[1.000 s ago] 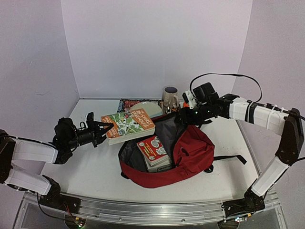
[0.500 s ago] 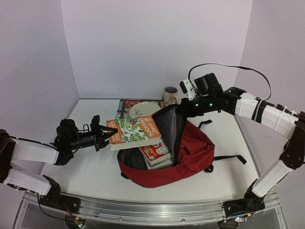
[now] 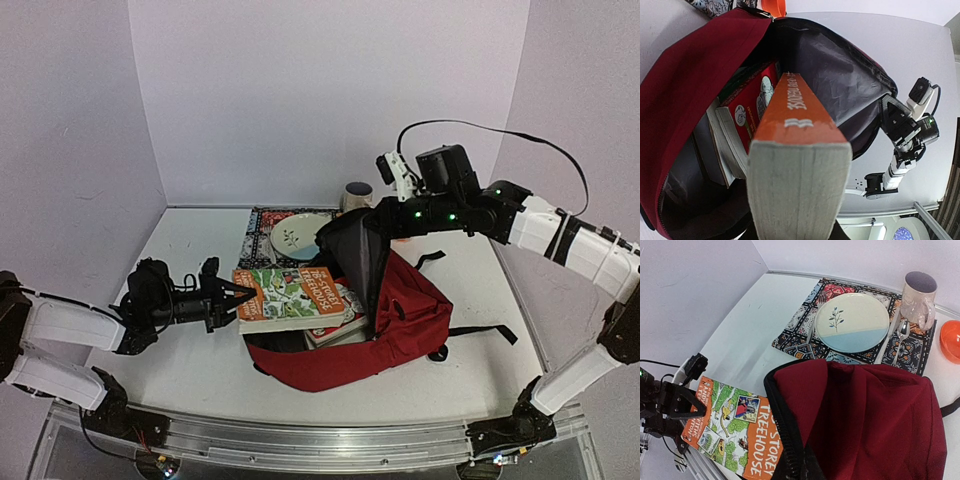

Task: Pack the student bag
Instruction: Place the book in the largest pocket of the bag.

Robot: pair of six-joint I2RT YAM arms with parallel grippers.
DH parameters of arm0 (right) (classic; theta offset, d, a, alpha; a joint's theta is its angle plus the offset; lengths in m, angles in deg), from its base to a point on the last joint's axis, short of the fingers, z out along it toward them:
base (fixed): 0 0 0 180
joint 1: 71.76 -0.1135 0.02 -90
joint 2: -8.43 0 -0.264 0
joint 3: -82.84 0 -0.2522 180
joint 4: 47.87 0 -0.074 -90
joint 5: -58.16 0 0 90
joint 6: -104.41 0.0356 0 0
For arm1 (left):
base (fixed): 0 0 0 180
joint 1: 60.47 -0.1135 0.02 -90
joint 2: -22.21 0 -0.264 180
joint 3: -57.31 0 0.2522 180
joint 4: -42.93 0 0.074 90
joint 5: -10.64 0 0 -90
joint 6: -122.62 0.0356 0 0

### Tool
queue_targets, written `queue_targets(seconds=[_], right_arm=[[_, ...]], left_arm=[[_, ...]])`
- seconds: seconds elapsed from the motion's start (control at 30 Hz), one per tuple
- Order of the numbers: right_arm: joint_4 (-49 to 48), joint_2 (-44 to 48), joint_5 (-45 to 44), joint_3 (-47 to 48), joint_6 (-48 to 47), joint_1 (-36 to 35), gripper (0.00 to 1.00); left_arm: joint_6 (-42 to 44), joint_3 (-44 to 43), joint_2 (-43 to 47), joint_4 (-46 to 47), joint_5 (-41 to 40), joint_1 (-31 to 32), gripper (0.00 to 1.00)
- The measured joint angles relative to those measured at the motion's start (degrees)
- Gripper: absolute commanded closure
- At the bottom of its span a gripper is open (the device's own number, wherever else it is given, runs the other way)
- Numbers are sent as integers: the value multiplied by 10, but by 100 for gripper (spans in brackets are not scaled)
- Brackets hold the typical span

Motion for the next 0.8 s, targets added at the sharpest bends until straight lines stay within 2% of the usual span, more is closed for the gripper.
queue_targets(seconds=[0.17,0.5,0.8], right_arm=[[-17,0,9,-3,0,-13,100],[-30,0,11,-3,-1,-47,100],[-43,-3,-1,-3,-7,-70,100]], left_arm=[[0,-2,-9,0,-24,19,100],[-2,-64,-96,-5,-70,35,100],[-2,-134,-163,-4,-135,102,100]])
